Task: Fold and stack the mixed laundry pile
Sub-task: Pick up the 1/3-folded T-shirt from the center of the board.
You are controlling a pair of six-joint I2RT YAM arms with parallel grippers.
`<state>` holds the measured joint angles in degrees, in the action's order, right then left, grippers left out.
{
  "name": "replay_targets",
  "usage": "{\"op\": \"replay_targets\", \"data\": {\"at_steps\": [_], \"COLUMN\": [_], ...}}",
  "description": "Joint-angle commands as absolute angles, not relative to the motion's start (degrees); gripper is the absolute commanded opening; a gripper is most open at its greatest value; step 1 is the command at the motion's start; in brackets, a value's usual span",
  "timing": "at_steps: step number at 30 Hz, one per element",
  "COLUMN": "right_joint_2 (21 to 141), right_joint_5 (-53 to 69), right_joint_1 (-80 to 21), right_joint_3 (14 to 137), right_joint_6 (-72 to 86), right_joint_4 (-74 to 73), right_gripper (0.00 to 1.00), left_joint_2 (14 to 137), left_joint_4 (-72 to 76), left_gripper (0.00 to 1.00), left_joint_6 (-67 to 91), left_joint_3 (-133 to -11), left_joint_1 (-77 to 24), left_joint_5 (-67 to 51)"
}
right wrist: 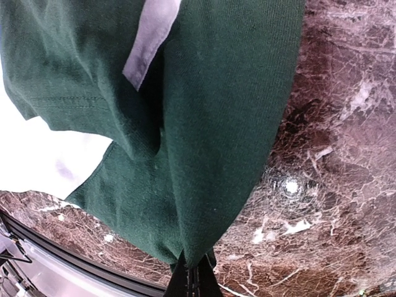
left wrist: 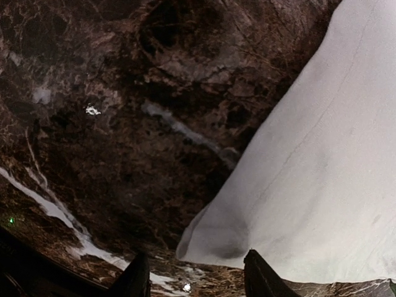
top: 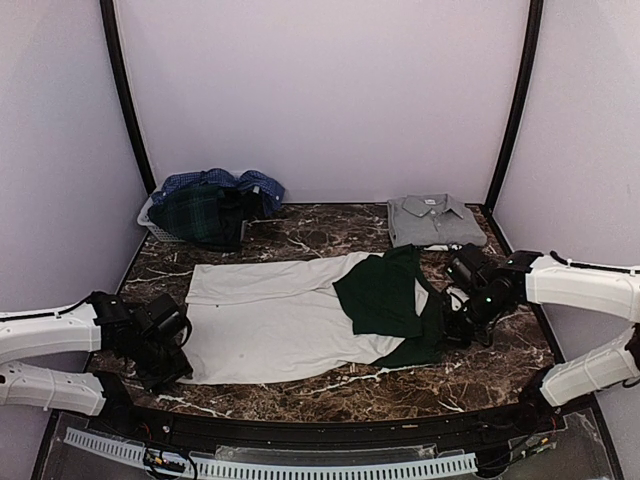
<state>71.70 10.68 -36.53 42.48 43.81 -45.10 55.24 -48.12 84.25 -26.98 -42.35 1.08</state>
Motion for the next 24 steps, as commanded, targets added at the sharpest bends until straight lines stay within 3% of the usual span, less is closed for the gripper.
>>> {"op": "replay_targets", "data": {"at_steps": [1,8,12,14,24], "right_joint_2": [69.54,68.29,65.8,63.85,54.8], "right_joint_5": [10.9,11.3,11.66,11.44,10.09], "right_joint_1": [-36.95,-37.0,-37.0,-37.0,-36.95], "right_joint_3": [41.95,40.95,40.14,39.72,41.28], "right_joint_6": [44.38,44.88,45.61,46.26,48.45], "right_joint_4": [-45.91,-45.34,-45.45,-46.3,-49.71], "right_gripper": [0.0,0.0,0.0,0.0,0.0], "left_joint_2": [57.08,59.81,58.65,56.21,44.94], "left_joint_4": [-45.4,-42.51,-43.79,-45.57,-55.27], "left_gripper": [0.47,0.3,0.07,0.01,0.0], "left_joint_6": [84.38,83.08,83.41,84.07,84.18], "left_joint_3": [-25.32,-24.82,-25.14,-25.43,-31.24], "left_joint_1": [-41.55,-40.38,-40.34,-40.34,-40.27], "left_joint_5": [0.99,2.1,1.79,1.78,4.21]}}
